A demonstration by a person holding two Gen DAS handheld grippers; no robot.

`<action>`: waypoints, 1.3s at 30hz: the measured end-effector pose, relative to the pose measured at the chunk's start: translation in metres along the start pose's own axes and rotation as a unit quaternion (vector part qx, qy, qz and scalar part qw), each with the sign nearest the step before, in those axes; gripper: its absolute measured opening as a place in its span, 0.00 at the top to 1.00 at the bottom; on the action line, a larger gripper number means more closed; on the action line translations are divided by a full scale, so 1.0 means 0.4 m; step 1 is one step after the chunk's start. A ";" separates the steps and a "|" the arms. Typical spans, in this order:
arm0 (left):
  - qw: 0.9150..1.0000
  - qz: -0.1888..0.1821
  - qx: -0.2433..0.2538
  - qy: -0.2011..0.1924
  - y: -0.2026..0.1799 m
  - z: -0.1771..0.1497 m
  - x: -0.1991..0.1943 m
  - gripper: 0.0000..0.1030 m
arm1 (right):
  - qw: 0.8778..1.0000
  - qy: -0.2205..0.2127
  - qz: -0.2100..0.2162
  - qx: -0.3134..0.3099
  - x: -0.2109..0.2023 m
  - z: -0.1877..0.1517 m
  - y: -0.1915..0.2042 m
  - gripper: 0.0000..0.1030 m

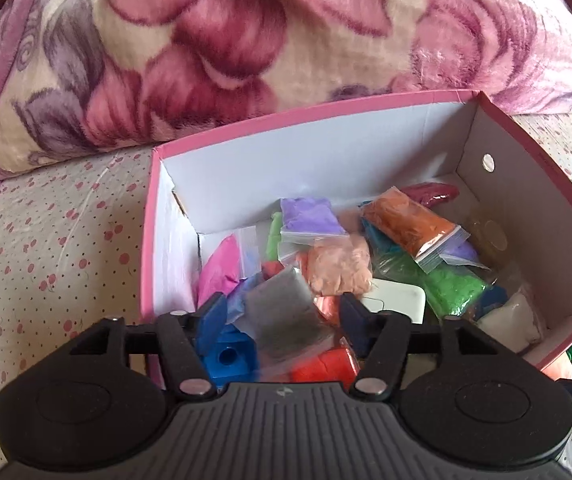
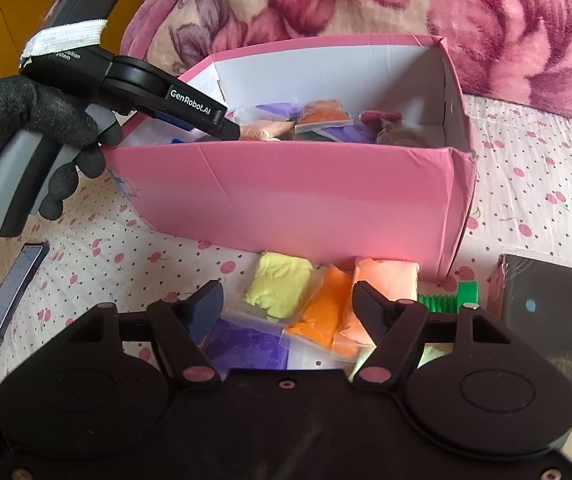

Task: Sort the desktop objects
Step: 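Carry gray packet with left tool into pink box and release, then grasp purple packet with left tool while right tool grasps peach packet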

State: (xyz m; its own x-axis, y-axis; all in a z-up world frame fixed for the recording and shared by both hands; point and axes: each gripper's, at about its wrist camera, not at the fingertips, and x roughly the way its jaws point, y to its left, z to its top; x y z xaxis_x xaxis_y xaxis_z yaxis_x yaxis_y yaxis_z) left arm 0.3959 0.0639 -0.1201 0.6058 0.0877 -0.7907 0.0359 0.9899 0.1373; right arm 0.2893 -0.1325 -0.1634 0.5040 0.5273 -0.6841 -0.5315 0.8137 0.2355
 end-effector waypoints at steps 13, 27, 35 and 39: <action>0.982 -0.087 -0.052 -0.159 -0.012 -0.162 -0.335 0.40 | 1.000 0.013 -0.005 -0.016 -0.044 -0.016 -0.042 0.30; 0.979 -0.172 0.058 -0.090 -0.201 -0.348 -0.159 0.40 | 0.997 0.000 -0.078 -0.009 -0.004 -0.023 -0.073 0.31; 0.971 -0.189 0.121 -0.078 -0.238 -0.370 -0.105 0.45 | 0.996 0.004 -0.086 -0.021 0.033 -0.023 -0.062 0.31; 0.967 -0.195 0.150 -0.068 -0.232 -0.384 -0.117 0.61 | 0.996 0.014 -0.076 -0.036 0.039 -0.021 -0.047 0.44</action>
State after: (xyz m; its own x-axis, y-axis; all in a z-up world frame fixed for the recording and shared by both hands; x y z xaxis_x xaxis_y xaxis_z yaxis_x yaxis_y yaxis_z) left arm 0.2422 -0.0151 -0.1875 0.5985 -0.3208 -0.7341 0.4992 0.8660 0.0285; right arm 0.3014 -0.1415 -0.1840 0.5633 0.3911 -0.7278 -0.4982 0.8635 0.0784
